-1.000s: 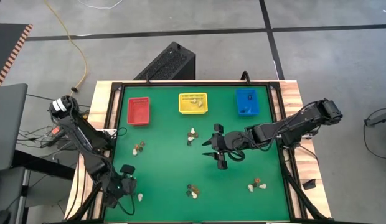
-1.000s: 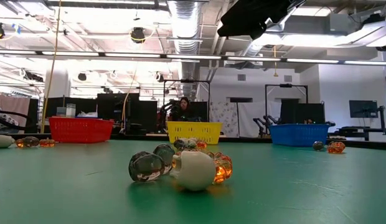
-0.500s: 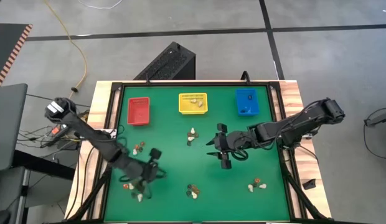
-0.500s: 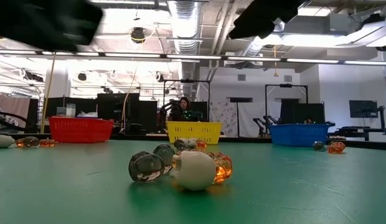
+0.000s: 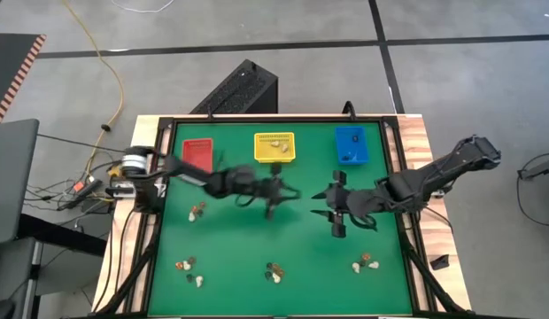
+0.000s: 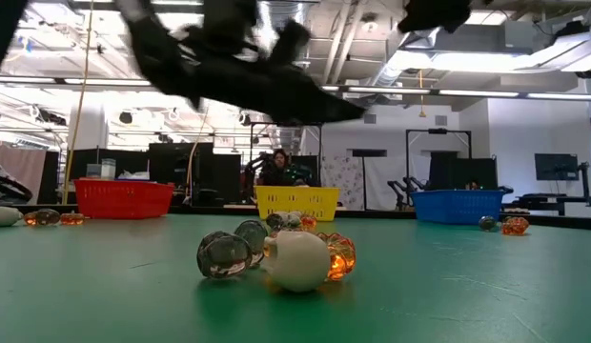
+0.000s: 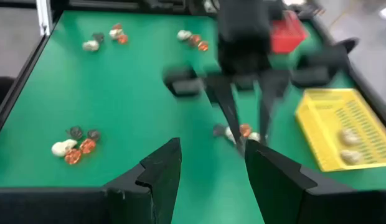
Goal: Sort Halloween decoration
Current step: Put the purple skull toy into the blue bin
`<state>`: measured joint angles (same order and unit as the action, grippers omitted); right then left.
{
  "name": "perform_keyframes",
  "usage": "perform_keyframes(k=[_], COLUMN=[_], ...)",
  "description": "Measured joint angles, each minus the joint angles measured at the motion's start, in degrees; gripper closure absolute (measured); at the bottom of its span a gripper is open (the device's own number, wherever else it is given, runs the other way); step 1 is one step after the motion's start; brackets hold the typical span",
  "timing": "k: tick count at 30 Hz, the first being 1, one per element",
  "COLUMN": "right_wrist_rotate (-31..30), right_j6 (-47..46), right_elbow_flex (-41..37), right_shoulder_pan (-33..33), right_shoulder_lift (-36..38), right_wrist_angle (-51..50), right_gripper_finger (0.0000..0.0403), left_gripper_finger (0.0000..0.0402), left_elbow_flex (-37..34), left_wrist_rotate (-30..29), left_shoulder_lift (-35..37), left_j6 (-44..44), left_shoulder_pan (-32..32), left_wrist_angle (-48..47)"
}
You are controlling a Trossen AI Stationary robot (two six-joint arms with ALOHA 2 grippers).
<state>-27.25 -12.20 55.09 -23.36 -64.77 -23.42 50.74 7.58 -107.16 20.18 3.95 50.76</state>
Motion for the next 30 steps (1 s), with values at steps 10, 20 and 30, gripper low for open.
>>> perform_keyframes(k=[10,20,30], right_wrist_rotate=[-14.25,-17.96,-18.01], right_j6=[-0.02,-2.68,-2.97], right_elbow_flex=[-0.04,-0.04,-0.04], right_shoulder_pan=[-7.33,-9.20,-9.18], right_shoulder_lift=[4.88,4.82,4.82], right_wrist_angle=[-2.56,-5.07,-4.64], right_gripper_finger=[0.0195,0.0195,0.0195], left_gripper_finger=[0.0331,0.0331,0.0306], left_elbow_flex=[42.40,76.33,81.05], left_wrist_rotate=[1.73,-5.32,-7.81], left_shoulder_lift=[-27.52,-44.88,-47.31], left_j6=[-12.67,-15.13,-18.45], left_shoulder_pan=[7.29,10.74,12.23], left_wrist_angle=[-14.74,-36.59,-41.22])
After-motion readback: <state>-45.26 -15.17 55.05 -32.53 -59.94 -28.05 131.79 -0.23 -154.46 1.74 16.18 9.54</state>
